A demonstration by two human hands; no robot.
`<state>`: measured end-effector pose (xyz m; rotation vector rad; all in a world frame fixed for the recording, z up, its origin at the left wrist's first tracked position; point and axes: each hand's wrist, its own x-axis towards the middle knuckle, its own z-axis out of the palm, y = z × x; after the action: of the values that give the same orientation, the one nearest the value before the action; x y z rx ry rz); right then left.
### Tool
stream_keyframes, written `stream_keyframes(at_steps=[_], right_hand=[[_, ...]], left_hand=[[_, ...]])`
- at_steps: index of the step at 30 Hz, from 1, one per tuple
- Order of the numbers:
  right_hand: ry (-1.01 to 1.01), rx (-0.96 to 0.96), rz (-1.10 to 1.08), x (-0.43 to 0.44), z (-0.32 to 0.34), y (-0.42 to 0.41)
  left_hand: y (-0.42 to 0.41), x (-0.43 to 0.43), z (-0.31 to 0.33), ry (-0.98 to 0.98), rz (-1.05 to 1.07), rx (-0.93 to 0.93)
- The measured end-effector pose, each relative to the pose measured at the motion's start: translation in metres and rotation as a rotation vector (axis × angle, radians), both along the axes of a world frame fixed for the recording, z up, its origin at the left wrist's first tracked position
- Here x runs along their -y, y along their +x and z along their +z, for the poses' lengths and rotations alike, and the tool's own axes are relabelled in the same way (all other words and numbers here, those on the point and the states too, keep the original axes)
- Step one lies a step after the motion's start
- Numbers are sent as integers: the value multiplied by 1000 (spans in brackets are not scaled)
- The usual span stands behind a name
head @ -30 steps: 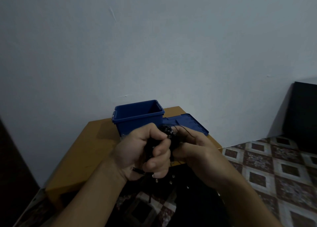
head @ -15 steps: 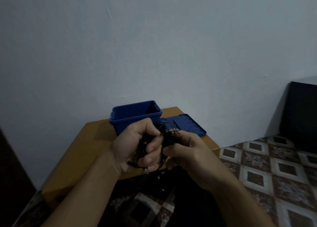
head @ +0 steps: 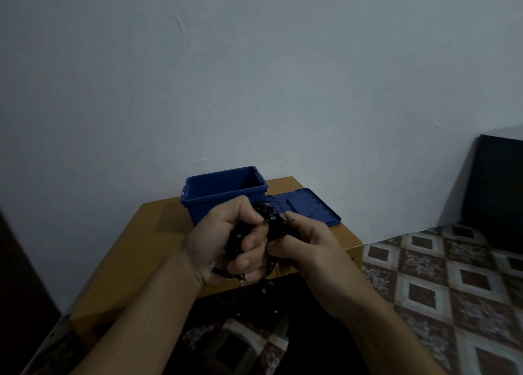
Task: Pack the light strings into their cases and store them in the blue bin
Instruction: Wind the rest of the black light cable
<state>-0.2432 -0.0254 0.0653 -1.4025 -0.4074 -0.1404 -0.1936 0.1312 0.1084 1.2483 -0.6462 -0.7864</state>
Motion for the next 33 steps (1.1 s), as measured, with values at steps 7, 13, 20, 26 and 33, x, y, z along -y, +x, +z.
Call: stream_keyframes(at_steps=[7, 13, 20, 26, 33], right_hand=[[3, -70, 128, 11, 4, -1], [-40, -79, 58, 5, 5, -1], [-13, -25, 66, 1, 4, -4], [-99, 5, -7, 1, 0, -1], [-90, 19, 1, 2, 1, -1]], left_hand=[[1, 1, -7, -142, -91, -45], [-4, 2, 5, -6, 40, -6], [-7, 3, 8, 83, 176, 28], [-10, 7, 11, 162, 271, 69], [-13, 11, 13, 230, 328, 159]])
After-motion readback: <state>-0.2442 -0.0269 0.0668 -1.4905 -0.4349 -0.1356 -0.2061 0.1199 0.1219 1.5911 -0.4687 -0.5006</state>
